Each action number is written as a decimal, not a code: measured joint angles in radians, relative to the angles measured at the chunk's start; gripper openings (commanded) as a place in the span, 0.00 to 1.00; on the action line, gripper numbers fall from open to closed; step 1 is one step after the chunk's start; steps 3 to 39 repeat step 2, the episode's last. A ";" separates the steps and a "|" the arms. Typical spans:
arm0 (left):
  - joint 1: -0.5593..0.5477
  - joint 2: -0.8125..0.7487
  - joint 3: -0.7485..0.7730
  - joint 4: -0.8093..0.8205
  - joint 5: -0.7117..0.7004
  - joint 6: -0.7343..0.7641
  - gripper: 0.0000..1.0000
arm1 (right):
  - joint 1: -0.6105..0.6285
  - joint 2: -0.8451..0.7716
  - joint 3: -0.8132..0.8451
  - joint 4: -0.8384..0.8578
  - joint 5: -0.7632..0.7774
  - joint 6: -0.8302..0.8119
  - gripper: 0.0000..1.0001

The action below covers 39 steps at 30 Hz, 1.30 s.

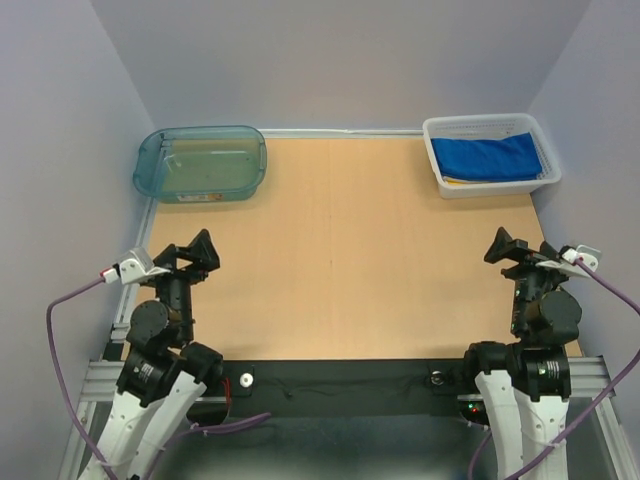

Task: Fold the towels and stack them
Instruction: Neatly place the folded towel into the bin

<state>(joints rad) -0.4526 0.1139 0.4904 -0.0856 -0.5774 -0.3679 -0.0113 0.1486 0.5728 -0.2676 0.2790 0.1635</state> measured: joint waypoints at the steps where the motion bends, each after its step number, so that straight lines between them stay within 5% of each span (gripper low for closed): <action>1: 0.000 0.002 0.000 0.000 0.000 0.001 0.99 | 0.000 0.000 0.000 0.000 -0.002 0.000 1.00; 39: 0.000 0.006 0.000 0.000 0.000 0.003 0.99 | 0.000 0.000 0.000 0.000 -0.003 0.000 1.00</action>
